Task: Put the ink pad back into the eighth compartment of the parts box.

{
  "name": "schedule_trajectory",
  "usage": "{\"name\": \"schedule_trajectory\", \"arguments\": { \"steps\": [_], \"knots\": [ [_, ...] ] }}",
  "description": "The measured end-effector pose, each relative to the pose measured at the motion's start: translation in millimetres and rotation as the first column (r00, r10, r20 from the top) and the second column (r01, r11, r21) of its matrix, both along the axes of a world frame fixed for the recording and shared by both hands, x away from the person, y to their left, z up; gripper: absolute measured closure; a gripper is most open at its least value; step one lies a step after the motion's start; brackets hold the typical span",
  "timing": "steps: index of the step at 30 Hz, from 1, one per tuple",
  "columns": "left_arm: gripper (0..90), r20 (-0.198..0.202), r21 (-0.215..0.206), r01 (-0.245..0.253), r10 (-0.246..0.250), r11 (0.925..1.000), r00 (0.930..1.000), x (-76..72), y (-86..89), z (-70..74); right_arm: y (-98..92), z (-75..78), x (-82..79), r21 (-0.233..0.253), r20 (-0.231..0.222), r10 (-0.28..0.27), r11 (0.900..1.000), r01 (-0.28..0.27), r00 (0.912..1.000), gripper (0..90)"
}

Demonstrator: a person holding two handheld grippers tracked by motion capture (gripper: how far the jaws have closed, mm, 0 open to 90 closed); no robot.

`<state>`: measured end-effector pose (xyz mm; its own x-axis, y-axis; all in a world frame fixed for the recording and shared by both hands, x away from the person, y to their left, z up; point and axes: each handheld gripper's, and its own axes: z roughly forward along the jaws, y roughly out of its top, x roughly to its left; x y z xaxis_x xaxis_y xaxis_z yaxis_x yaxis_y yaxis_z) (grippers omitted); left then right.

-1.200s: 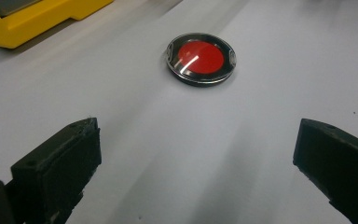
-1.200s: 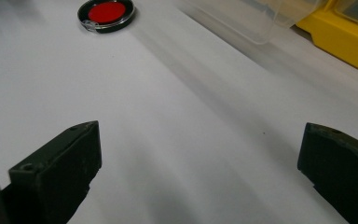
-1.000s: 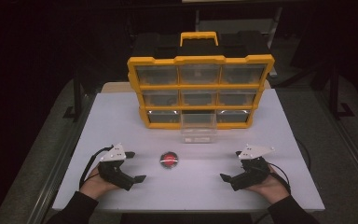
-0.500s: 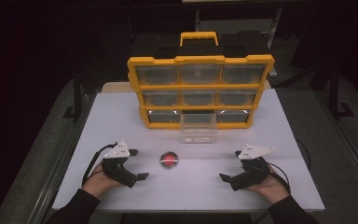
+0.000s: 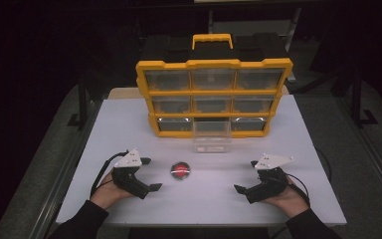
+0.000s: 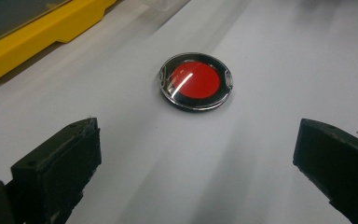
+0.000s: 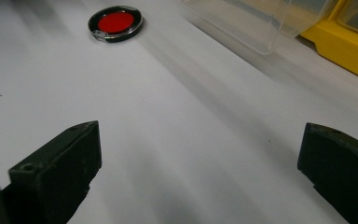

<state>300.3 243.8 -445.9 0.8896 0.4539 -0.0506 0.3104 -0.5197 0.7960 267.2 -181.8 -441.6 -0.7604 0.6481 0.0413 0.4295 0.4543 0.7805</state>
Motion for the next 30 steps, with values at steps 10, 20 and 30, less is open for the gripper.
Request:
{"name": "schedule_trajectory", "arguments": {
  "steps": [10,20,30],
  "knots": [
    [0.0,-0.002,-0.020,0.007,-0.007,0.9998,1.0000,3.7,-4.3,1.8,-0.7,0.5,0.3,0.010,0.000,-0.003,1.000,0.003,1.0000,0.0],
    [0.0,-0.003,-0.025,0.020,-0.020,0.9995,0.9998,8.5,-10.1,3.5,-1.4,0.8,0.7,0.012,0.000,-0.007,1.000,0.007,1.0000,0.0],
    [0.0,-0.001,-0.020,0.035,-0.035,0.9992,0.9994,10.4,-15.6,5.9,-1.0,1.1,0.2,0.014,0.002,-0.003,1.000,0.003,1.0000,0.0]
  ]
}}
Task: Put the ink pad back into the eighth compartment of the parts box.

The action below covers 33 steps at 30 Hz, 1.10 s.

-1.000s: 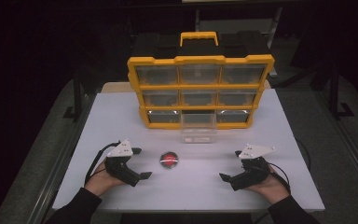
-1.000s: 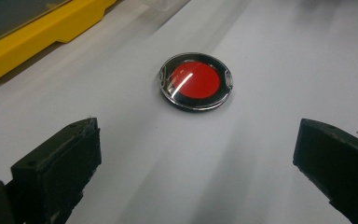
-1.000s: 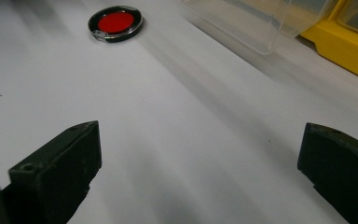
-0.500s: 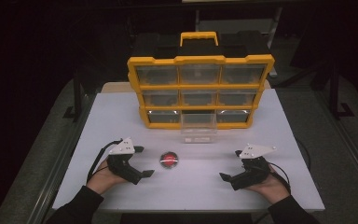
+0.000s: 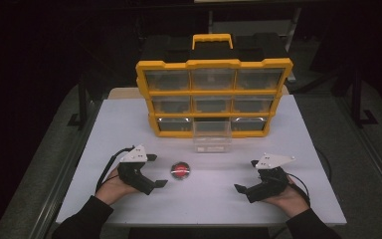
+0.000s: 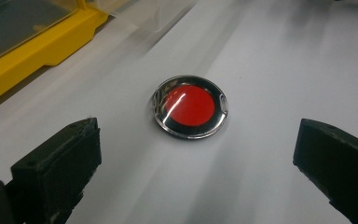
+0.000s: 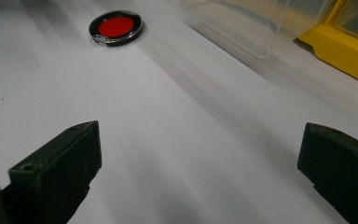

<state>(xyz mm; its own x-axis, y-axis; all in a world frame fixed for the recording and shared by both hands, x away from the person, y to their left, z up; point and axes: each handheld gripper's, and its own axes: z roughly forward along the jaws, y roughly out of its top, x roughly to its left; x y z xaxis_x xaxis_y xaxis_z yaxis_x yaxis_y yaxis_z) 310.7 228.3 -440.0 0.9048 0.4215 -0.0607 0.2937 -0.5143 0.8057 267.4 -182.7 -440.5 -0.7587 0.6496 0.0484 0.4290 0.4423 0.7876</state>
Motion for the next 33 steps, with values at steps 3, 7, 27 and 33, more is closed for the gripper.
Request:
{"name": "schedule_trajectory", "arguments": {
  "steps": [3,7,27,33],
  "knots": [
    [0.0,0.001,0.006,0.006,-0.006,1.0000,1.0000,0.2,-1.7,-0.2,0.2,-0.1,-0.2,-0.001,0.001,0.002,1.000,-0.002,1.0000,0.0],
    [0.0,0.001,0.002,0.009,-0.009,1.0000,1.0000,1.1,-3.2,0.9,-0.1,0.1,0.3,0.001,-0.001,-0.002,1.000,0.002,1.0000,0.0],
    [0.0,0.001,-0.005,0.039,-0.039,0.9992,0.9992,6.7,-13.0,5.2,-1.0,1.0,0.5,0.006,0.004,-0.004,1.000,0.004,1.0000,0.0],
    [0.0,0.002,-0.003,0.044,-0.044,0.9990,0.9990,8.7,-16.1,6.6,-1.0,1.2,0.5,0.007,0.004,-0.004,1.000,0.003,1.0000,0.0]
  ]
}}
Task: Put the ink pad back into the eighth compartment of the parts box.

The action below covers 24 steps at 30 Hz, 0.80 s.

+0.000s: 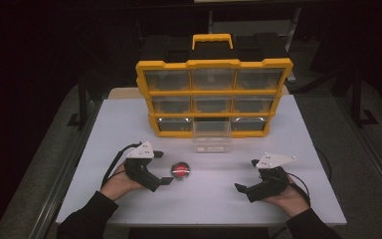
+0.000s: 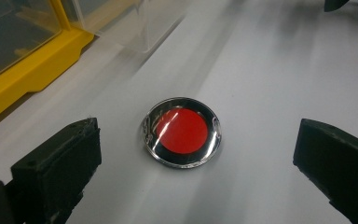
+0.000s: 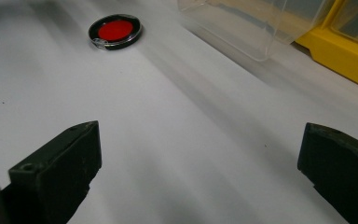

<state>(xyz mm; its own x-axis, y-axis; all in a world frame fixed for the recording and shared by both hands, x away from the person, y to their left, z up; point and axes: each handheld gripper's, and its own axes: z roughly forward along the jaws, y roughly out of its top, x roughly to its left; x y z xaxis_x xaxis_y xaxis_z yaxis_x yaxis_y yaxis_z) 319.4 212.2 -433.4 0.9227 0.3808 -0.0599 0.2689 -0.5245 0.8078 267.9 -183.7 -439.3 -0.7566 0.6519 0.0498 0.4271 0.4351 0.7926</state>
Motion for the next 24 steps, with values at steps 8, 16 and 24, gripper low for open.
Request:
{"name": "schedule_trajectory", "arguments": {
  "steps": [8,16,24],
  "knots": [
    [0.0,0.005,-0.006,0.008,-0.008,0.9999,1.0000,3.7,-4.7,3.2,-0.1,0.5,0.1,0.003,0.004,0.000,1.000,0.000,1.0000,0.0],
    [0.0,0.002,-0.011,0.013,-0.013,0.9999,0.9999,7.0,-9.2,3.6,-0.1,0.5,0.2,0.003,0.004,-0.001,1.000,0.001,1.0000,0.0],
    [0.0,0.004,-0.012,0.017,-0.017,0.9998,0.9998,10.3,-12.9,4.9,0.0,0.6,0.3,0.004,0.006,0.000,1.000,0.000,1.0000,0.0]
  ]
}}
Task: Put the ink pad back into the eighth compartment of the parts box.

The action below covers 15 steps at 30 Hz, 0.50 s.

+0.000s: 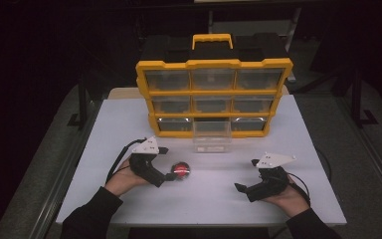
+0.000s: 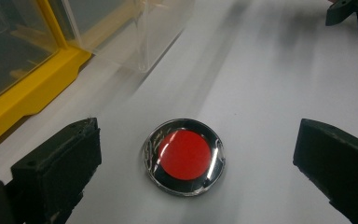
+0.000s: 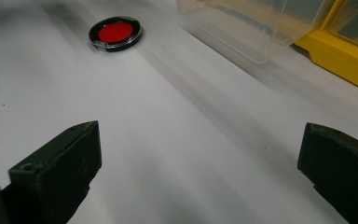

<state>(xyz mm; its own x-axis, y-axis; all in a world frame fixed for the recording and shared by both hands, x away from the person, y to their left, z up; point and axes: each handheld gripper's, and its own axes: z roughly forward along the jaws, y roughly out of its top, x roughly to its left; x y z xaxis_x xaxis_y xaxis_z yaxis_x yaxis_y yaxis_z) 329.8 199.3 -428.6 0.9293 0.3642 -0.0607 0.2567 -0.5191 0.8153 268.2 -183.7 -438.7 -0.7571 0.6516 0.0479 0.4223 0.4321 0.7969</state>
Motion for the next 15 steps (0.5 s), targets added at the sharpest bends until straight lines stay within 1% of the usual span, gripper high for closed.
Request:
{"name": "schedule_trajectory", "arguments": {
  "steps": [15],
  "knots": [
    [0.0,-0.002,0.009,0.009,-0.009,0.9999,1.0000,8.7,-11.9,-1.7,-0.1,-0.2,-0.1,0.003,0.001,0.001,1.000,-0.001,1.0000,0.0]
  ]
}}
